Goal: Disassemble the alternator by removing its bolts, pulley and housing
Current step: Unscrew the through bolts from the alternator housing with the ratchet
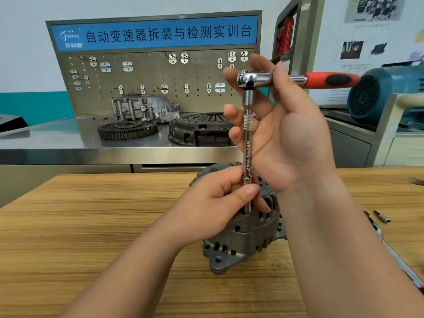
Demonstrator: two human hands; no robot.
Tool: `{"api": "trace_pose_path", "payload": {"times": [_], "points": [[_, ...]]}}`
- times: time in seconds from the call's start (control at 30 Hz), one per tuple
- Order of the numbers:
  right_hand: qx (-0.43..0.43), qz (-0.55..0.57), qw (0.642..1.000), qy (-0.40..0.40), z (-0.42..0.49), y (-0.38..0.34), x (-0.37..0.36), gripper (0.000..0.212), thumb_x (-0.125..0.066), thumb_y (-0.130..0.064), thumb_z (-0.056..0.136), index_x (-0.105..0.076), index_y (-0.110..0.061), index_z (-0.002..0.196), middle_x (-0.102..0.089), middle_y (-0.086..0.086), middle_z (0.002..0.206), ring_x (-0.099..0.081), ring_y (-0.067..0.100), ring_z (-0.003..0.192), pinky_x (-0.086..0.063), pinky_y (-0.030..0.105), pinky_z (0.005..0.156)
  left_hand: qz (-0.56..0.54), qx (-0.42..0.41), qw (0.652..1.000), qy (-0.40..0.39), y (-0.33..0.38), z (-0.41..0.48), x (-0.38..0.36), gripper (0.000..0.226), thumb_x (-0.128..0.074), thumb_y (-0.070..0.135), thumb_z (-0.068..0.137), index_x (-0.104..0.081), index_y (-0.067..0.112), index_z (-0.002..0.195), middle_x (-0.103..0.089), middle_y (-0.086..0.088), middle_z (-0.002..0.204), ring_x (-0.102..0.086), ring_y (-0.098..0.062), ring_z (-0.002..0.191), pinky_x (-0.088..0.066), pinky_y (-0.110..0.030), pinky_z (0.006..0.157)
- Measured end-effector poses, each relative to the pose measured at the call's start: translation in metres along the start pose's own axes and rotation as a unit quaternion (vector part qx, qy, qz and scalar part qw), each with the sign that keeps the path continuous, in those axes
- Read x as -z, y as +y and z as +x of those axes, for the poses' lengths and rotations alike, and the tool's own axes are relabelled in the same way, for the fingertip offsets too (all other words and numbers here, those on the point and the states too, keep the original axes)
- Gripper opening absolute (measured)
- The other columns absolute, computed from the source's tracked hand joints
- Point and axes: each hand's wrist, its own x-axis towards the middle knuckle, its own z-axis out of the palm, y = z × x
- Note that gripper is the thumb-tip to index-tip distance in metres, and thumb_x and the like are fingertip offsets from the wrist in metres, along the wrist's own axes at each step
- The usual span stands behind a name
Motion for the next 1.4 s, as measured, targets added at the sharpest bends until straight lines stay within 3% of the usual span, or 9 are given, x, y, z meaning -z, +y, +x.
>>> {"api": "trace_pose_path", "payload": {"times": [0.1, 0.27, 0.47, 0.6, 0.73, 0.9, 1.07, 1.2, 1.4], "points": [[0.117, -0.108, 0.987, 0.03, 0.0, 0.003, 0.003, 0.017, -0.046, -0.022, 0.101, -0.062, -0.018, 0.103, -0.068, 0.007, 0.102, -0.065, 0.019, 0.067, -0.049, 0.024, 0.052, 0.018, 0.012, 1.0, 0.015, 0.0, 0.002, -0.001, 0.016, -0.05, 0.03, 0.086, -0.063, 0.024, 0.093, -0.075, 0.006, 0.083, -0.063, -0.049, 0.085, -0.049, -0.063, 0.08], [0.38, -0.376, 0.845, -0.006, 0.002, 0.001, 0.008, 0.025, -0.055, -0.001, 0.094, -0.056, -0.015, 0.115, -0.064, -0.005, 0.093, -0.063, 0.019, 0.078, -0.052, 0.029, 0.075, 0.036, 0.014, 0.999, 0.017, 0.0, 0.003, -0.001, 0.017, -0.05, 0.034, 0.087, -0.064, 0.028, 0.095, -0.076, 0.009, 0.086, -0.061, -0.049, 0.082, -0.048, -0.064, 0.08], [0.118, -0.142, 0.982, 0.03, -0.001, 0.0, 0.002, 0.023, -0.036, -0.025, 0.104, -0.054, -0.016, 0.116, -0.068, 0.002, 0.119, -0.073, 0.024, 0.074, -0.055, 0.026, 0.057, 0.016, 0.004, 1.0, 0.018, 0.002, 0.001, 0.001, 0.027, -0.043, 0.034, 0.092, -0.06, 0.02, 0.109, -0.075, 0.002, 0.092, -0.058, -0.052, 0.088, -0.045, -0.064, 0.083], [0.006, -0.017, 1.0, -0.015, 0.001, -0.004, 0.005, 0.037, -0.024, -0.039, 0.105, -0.049, -0.013, 0.115, -0.074, 0.007, 0.105, -0.071, 0.024, 0.067, -0.052, 0.024, 0.051, 0.027, -0.002, 0.999, 0.025, 0.001, 0.002, -0.001, 0.022, -0.046, 0.032, 0.09, -0.061, 0.019, 0.1, -0.075, 0.004, 0.087, -0.061, -0.046, 0.087, -0.047, -0.059, 0.083], [0.123, -0.158, 0.979, 0.024, 0.0, 0.002, 0.005, 0.026, -0.033, -0.029, 0.105, -0.055, -0.018, 0.113, -0.069, 0.014, 0.112, -0.069, 0.023, 0.071, -0.051, 0.027, 0.052, 0.018, 0.01, 0.999, 0.047, -0.001, 0.004, -0.004, 0.023, -0.05, 0.033, 0.087, -0.063, 0.018, 0.099, -0.075, 0.001, 0.081, -0.063, -0.047, 0.085, -0.048, -0.062, 0.082], [0.332, -0.404, 0.852, 0.012, -0.001, 0.008, 0.006, 0.019, -0.048, -0.01, 0.097, -0.057, -0.017, 0.113, -0.064, 0.003, 0.105, -0.063, 0.027, 0.092, -0.054, 0.044, 0.075, 0.025, 0.012, 0.998, 0.05, -0.001, 0.005, -0.005, 0.028, -0.051, 0.035, 0.084, -0.064, 0.021, 0.104, -0.074, 0.006, 0.079, -0.063, -0.048, 0.084, -0.05, -0.062, 0.08], [0.148, -0.175, 0.973, 0.009, -0.003, 0.007, -0.002, 0.026, -0.033, -0.025, 0.105, -0.052, -0.02, 0.122, -0.061, 0.002, 0.13, -0.07, 0.021, 0.069, -0.053, 0.024, 0.051, 0.011, -0.009, 0.998, 0.058, 0.0, 0.002, -0.004, 0.023, -0.047, 0.033, 0.091, -0.063, 0.021, 0.101, -0.072, 0.006, 0.079, -0.064, -0.039, 0.086, -0.049, -0.059, 0.083], [0.011, -0.016, 1.0, -0.019, 0.0, 0.002, 0.001, 0.044, -0.02, -0.042, 0.105, -0.052, -0.014, 0.114, -0.074, 0.002, 0.099, -0.067, 0.018, 0.056, -0.049, 0.02, 0.046, 0.007, -0.009, 0.999, 0.052, -0.001, 0.001, -0.005, 0.026, -0.047, 0.033, 0.091, -0.063, 0.018, 0.103, -0.073, 0.003, 0.086, -0.062, -0.042, 0.09, -0.048, -0.06, 0.084], [0.189, -0.184, 0.964, 0.03, 0.0, 0.008, 0.004, 0.021, -0.047, -0.023, 0.1, -0.061, -0.026, 0.115, -0.064, 0.007, 0.119, -0.066, 0.02, 0.083, -0.051, 0.025, 0.058, 0.02, 0.003, 0.998, 0.055, -0.001, 0.004, -0.006, 0.029, -0.051, 0.035, 0.086, -0.065, 0.015, 0.101, -0.075, 0.0, 0.083, -0.065, -0.043, 0.087, -0.05, -0.06, 0.082]]}}
